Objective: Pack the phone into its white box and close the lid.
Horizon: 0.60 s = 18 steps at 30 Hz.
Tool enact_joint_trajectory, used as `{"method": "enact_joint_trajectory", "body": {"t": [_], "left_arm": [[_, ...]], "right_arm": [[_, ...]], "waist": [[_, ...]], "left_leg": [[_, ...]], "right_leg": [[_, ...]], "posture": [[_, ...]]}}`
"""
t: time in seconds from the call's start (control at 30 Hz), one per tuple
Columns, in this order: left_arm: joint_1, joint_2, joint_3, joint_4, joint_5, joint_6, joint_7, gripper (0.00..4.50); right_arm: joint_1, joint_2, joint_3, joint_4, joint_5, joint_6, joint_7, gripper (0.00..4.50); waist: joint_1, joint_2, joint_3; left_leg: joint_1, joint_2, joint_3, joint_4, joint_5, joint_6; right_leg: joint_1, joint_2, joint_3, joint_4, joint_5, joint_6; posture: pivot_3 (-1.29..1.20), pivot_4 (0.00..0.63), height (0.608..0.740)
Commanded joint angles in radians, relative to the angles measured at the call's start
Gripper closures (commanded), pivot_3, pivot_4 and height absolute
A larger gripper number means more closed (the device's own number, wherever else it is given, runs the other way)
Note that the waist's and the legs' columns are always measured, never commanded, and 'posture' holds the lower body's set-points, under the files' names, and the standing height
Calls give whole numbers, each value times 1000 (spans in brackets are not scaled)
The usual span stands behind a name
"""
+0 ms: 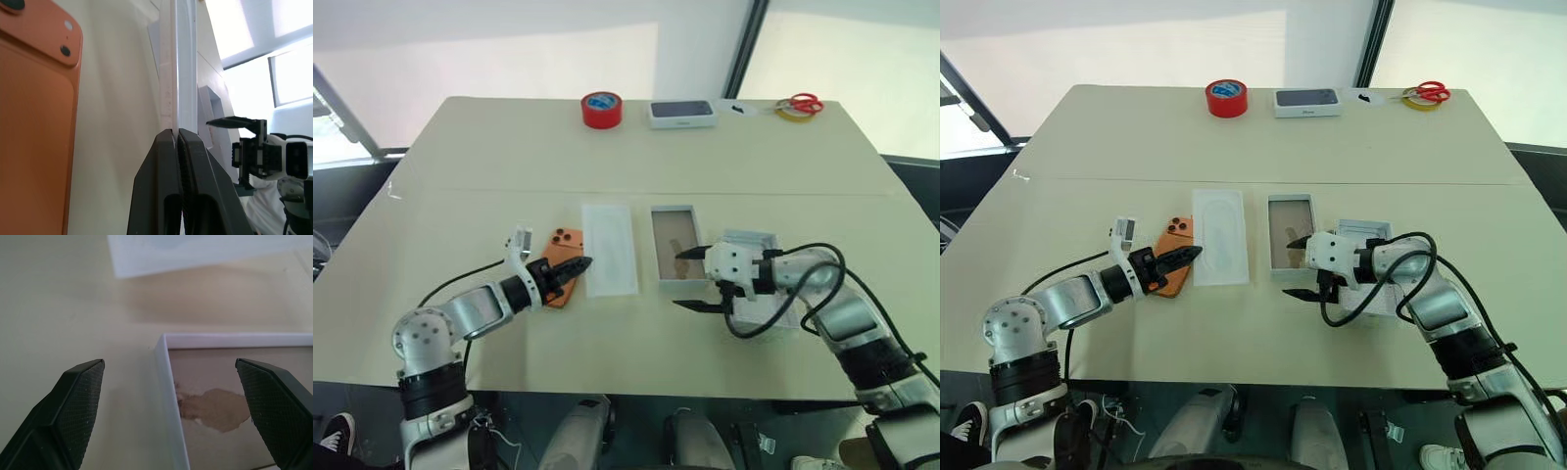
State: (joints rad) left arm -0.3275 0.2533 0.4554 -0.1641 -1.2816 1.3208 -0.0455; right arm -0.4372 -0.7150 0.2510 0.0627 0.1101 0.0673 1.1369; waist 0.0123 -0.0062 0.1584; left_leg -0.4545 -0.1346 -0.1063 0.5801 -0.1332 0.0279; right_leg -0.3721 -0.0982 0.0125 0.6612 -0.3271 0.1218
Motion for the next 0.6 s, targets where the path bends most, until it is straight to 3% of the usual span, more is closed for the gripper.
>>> {"method": "enact_joint_trajectory", "body": {"t": [0.03,0.07,0.3,0.6], "left_arm": [[5,3,2,-69,-39,-59,10,4500],[10,4,-2,-75,-44,-67,16,4500],[27,4,-9,-88,-159,-123,92,4500],[7,15,-67,-49,-283,-193,141,4500]], "right_arm": [[-47,19,13,41,8,25,47,533],[-53,24,18,51,6,28,51,772],[-51,48,50,31,-26,52,58,4432],[-2,101,64,-166,-1,172,20,4475]], "waist": [[-1,0,0],[-1,0,0],[-1,0,0],[0,0,0]], "left_leg": [[0,0,0,0,0,0],[0,0,0,0,0,0],[0,0,0,0,0,0],[0,0,0,0,0,0]], "right_leg": [[0,0,0,0,0,0],[0,0,0,0,0,0],[0,0,0,0,0,0],[0,0,0,0,0,0]], "posture": [[0,150,740],[0,150,740],[0,150,740],[0,150,740]]}}
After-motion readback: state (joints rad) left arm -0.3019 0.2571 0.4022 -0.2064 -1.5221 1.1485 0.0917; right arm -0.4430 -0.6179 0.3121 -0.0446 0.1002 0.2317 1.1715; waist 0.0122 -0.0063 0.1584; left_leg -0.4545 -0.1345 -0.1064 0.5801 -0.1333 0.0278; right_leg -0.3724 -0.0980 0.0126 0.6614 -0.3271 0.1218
